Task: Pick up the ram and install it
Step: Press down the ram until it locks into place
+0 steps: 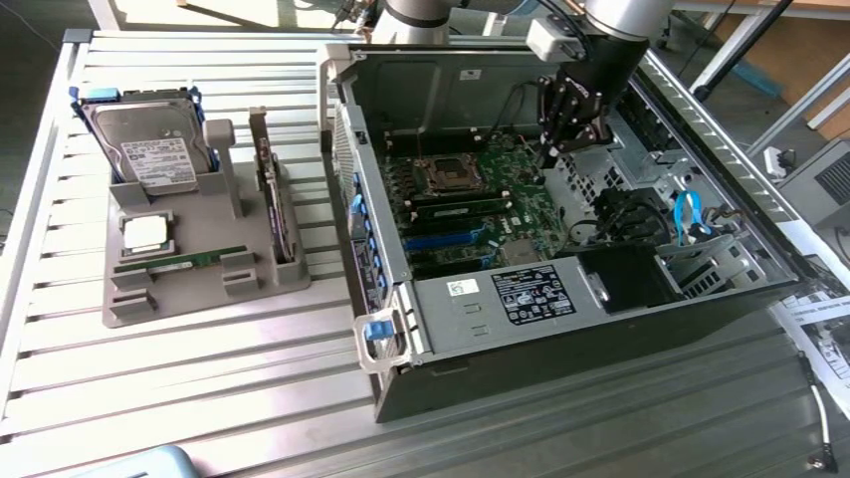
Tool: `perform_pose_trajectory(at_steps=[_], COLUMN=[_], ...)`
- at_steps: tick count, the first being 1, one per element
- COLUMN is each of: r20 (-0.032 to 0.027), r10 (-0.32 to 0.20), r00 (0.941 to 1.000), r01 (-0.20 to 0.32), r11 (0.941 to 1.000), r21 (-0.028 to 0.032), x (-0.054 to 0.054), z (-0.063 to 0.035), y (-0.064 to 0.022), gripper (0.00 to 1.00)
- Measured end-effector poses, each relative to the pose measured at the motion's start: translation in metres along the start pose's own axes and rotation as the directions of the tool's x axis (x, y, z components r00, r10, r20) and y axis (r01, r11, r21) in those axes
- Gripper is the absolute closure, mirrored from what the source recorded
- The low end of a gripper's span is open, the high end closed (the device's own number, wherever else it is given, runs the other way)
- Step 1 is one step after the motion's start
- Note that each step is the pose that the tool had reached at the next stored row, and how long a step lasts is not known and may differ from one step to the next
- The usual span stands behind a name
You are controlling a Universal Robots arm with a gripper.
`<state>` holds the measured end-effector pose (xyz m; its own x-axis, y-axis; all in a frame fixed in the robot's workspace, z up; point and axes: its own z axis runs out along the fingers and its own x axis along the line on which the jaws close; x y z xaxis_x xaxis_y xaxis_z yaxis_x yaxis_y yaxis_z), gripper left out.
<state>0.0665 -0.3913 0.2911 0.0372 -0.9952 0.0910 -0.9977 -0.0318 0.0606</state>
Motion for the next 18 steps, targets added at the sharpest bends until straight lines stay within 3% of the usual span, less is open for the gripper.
perform_pose_trajectory(at_steps=[9,10,18], r20=[0.0014,0.0029,0.0049], r10=[0.032,0.059,0.114], r00=[0.9995,0.9983,0.9934], r01=[-0.032,-0.058,-0.114], r11=[0.9995,0.9983,0.9934], r21=[-0.0029,-0.0055,-0.0108], x=[0.0000,0.0000,0.0000], z=[0.0001,0.0001,0.0003], y=[0.0000,0.0000,0.0000], gripper=[0.89,0.89,0.89])
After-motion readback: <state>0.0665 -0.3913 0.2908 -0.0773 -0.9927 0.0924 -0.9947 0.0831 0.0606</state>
